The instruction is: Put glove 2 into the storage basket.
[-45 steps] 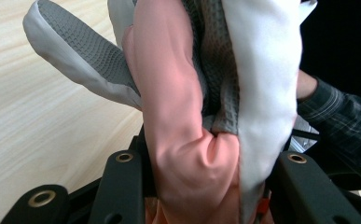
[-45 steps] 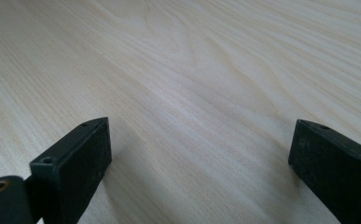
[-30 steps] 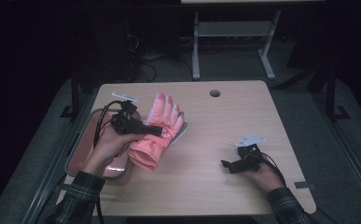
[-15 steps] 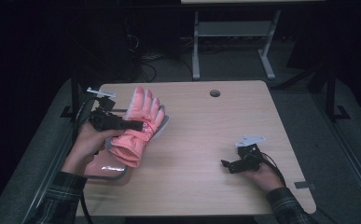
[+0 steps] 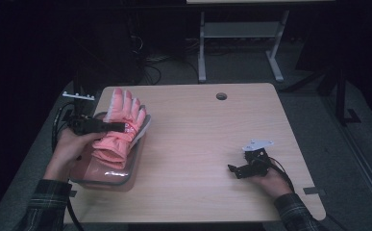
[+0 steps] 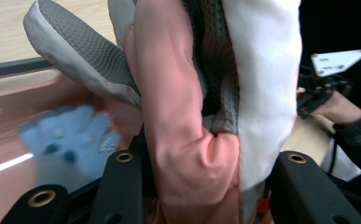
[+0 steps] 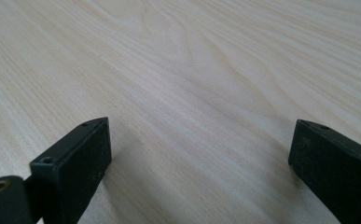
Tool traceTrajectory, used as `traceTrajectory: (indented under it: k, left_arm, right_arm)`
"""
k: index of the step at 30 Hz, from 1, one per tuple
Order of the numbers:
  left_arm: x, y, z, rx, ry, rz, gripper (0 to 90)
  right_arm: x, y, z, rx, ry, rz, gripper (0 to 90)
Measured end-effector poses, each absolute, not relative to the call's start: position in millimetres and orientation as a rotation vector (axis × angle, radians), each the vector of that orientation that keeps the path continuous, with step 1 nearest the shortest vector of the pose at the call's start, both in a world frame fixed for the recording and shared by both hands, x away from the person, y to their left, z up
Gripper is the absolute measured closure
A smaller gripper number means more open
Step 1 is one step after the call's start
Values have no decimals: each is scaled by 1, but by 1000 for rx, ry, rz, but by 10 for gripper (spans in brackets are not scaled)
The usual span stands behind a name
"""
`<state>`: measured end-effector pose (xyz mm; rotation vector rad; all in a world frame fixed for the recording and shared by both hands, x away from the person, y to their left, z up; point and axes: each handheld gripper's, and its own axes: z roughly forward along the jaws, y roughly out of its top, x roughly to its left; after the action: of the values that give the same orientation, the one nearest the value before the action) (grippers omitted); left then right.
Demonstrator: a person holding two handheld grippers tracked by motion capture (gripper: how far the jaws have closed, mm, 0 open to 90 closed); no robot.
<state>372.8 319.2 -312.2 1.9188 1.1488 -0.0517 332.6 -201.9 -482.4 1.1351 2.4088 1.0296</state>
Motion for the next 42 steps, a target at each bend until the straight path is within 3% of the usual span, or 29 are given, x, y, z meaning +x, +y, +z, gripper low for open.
traceTrajectory:
  k: [12, 42]
  left_arm:
    - [378, 342, -341, 1912, 1269, -8, 583]
    - [385, 336, -412, 2003, 1372, -60, 547]
  right_arm:
    - [333, -202, -482, 1135, 2408, 1028, 51]
    - [333, -202, -482, 1137, 2408, 1028, 51]
